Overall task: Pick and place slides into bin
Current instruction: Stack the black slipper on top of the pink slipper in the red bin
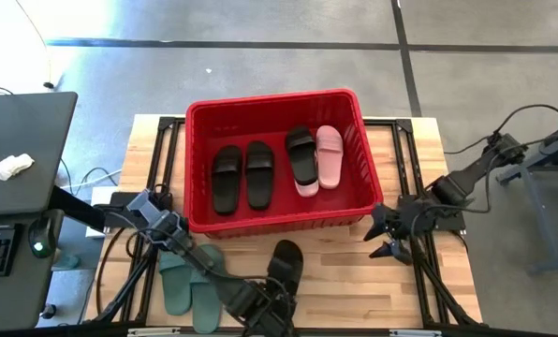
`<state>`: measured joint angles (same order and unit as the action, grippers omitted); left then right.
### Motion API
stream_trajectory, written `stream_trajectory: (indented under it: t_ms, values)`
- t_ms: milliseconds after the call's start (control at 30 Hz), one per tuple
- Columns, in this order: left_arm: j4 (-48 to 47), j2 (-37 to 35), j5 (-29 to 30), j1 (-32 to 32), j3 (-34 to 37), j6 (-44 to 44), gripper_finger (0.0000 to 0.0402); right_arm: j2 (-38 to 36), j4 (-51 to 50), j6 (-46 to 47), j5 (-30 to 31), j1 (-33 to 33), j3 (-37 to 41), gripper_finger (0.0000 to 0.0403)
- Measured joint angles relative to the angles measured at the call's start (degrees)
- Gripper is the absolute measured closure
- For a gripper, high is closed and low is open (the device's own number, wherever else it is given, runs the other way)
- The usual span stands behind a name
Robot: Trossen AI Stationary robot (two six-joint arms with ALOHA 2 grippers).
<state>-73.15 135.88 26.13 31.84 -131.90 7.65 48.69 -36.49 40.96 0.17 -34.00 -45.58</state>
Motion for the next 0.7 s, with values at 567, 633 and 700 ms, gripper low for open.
stream_trajectory:
  t_ms: [567,633,700]
  values:
    - [-0.9,7.5,7.4,-3.0,0.0,-1.0,0.0247,1.2,0.3,-2.4,10.3,-3.9,0.8,0.0144]
    - [0.2,8.3,7.8,-3.1,-0.1,-0.8,0.0247,1.2,0.3,-2.4,10.8,-4.0,0.8,0.0144]
    - [-0.6,8.6,8.5,-3.3,0.0,-0.6,0.0247,1.2,0.4,-2.4,11.0,-3.9,0.8,0.0144]
